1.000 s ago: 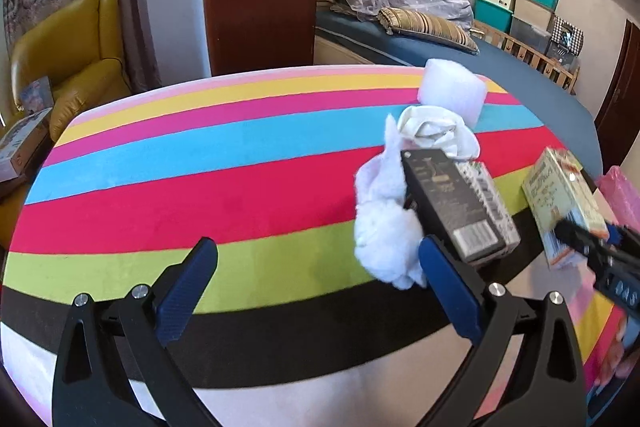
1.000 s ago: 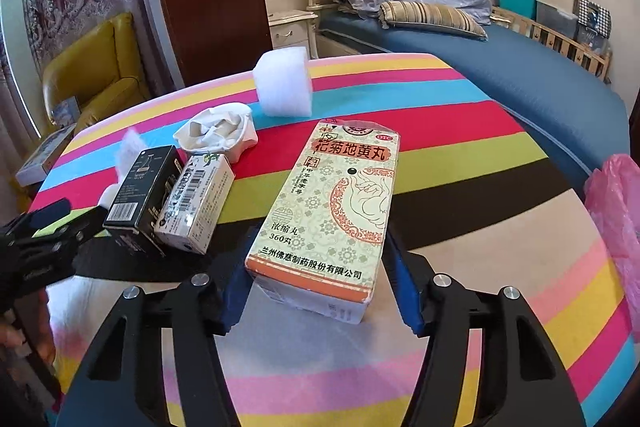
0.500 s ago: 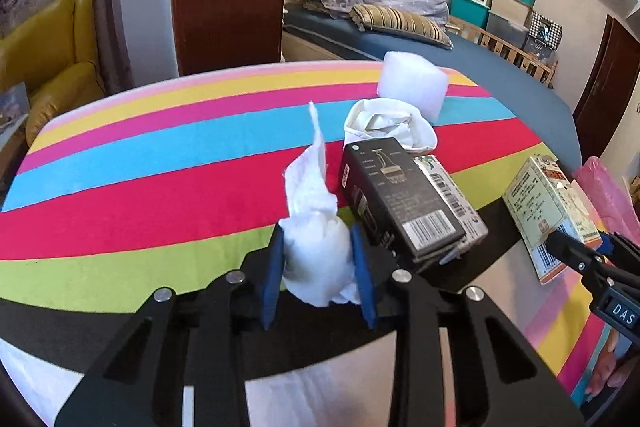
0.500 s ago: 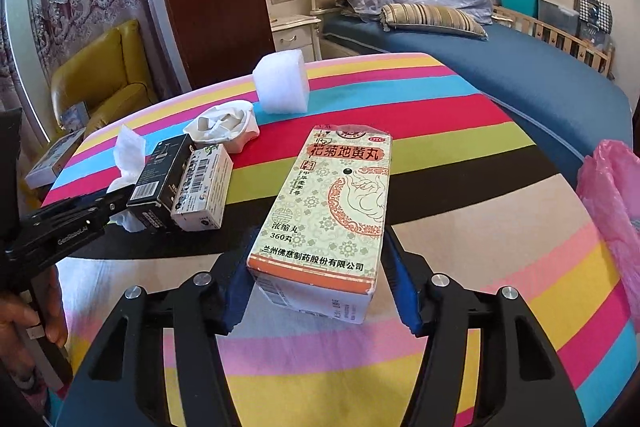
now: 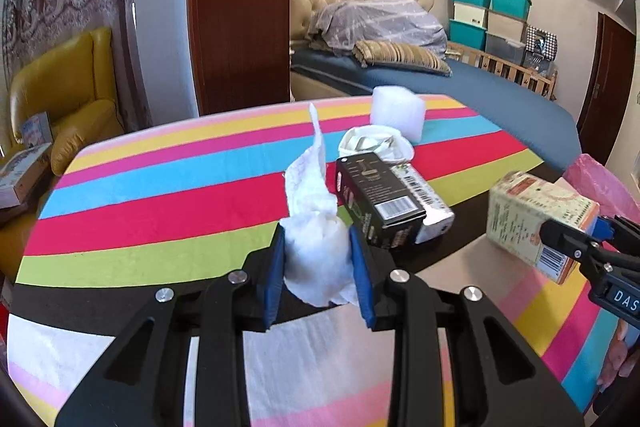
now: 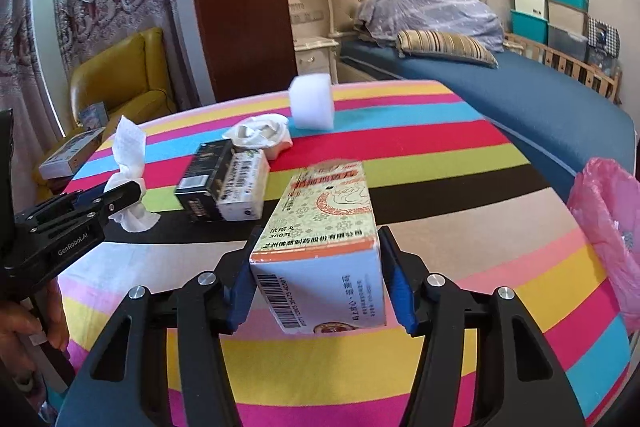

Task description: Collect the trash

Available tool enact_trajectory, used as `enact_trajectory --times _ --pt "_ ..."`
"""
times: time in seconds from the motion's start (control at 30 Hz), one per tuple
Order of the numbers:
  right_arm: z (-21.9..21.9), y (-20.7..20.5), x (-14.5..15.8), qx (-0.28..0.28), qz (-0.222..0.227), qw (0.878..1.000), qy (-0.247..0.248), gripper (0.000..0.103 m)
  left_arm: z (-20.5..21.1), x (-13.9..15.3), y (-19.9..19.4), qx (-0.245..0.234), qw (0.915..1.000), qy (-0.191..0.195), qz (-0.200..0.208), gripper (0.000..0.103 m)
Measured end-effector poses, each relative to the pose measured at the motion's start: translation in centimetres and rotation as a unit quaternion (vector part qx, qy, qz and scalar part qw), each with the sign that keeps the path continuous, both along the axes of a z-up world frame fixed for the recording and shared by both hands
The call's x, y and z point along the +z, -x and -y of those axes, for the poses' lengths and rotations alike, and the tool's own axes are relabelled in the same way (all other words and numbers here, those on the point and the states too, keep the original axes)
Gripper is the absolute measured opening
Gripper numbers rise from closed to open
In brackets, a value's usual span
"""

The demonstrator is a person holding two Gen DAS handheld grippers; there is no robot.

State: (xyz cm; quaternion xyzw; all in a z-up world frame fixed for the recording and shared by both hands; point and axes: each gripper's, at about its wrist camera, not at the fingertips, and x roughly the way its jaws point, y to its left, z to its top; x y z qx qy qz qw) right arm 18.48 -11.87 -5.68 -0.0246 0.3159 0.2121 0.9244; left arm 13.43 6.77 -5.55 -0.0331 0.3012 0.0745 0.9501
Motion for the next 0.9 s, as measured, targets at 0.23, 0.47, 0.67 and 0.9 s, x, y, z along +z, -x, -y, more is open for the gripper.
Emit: enact_trajectory --times 0.23,0.47,0.67,0.9 --pt "0.5 1.9 0.7 0.007 0.016 1.0 -0.006 0.052 1.1 0.6 1.5 -0.01 0.9999 -0.006 0.009 0.03" --pt "1.7 1.7 -1.3 -0.003 -0.043 0.999 -0.014 0.053 1.7 0.6 2.1 -0.014 0.9998 -0.01 0.01 0.03" --pt "1.9 0.7 -1.6 -0.02 -0.051 0.998 -0.006 0.08 1.7 0.3 2.0 -0.011 0.9999 -0.006 0.011 0.03" --pt "0.2 -1.0 -2.3 -0.007 -0.054 0.998 0.021 0.068 1.4 -0.1 1.8 -0.007 0.9999 -0.005 0.008 0.03"
